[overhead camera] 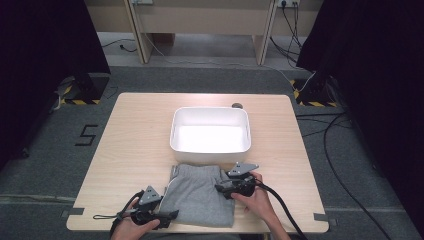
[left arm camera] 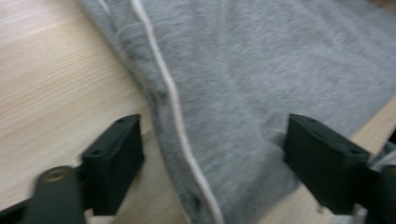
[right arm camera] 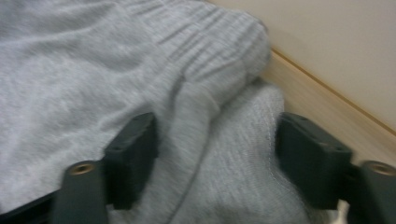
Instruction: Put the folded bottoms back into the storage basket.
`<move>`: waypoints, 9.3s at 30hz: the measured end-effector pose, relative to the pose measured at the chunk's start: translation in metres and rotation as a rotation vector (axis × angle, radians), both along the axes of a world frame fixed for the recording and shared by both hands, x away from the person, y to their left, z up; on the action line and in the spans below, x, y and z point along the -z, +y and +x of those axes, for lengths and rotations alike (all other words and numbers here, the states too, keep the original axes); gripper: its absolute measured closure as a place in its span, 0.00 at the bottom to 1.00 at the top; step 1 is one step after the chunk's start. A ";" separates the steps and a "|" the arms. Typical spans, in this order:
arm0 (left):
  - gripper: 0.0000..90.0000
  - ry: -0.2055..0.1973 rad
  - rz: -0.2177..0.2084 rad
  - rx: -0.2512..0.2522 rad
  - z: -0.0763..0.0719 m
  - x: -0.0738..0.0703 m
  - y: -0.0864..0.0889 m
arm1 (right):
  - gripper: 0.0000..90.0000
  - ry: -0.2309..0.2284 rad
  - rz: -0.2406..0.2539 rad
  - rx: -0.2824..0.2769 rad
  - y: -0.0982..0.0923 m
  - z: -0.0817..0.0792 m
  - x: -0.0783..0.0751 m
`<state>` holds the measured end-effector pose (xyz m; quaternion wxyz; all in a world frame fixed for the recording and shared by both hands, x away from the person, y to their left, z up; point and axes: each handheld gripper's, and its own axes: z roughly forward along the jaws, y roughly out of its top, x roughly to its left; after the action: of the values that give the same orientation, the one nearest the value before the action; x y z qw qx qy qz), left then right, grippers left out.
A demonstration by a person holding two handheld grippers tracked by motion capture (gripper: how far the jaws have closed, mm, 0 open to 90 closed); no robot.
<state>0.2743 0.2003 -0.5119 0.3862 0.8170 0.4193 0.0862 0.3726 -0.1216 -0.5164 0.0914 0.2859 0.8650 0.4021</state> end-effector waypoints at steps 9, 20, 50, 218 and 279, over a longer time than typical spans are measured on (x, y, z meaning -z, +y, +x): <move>0.52 -0.012 -0.036 0.045 -0.004 0.001 -0.004 | 0.67 0.032 0.043 -0.033 0.001 -0.001 0.000; 0.68 -0.063 -0.044 0.074 -0.008 0.002 -0.004 | 0.85 0.032 0.056 -0.044 0.002 -0.003 0.000; 0.75 -0.189 -0.071 0.154 -0.030 -0.051 0.001 | 0.89 -0.116 0.159 -0.098 -0.001 -0.027 -0.051; 0.54 -0.094 0.149 -0.015 0.192 -0.083 -0.054 | 0.62 -0.042 -0.130 0.119 0.005 0.182 -0.086; 0.35 -0.216 0.030 0.029 0.118 -0.115 -0.028 | 0.41 -0.168 -0.059 0.047 0.002 0.093 -0.110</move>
<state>0.3924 0.1726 -0.3964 0.4180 0.8147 0.3620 0.1747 0.4661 -0.1200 -0.4063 0.1817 0.2686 0.8588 0.3967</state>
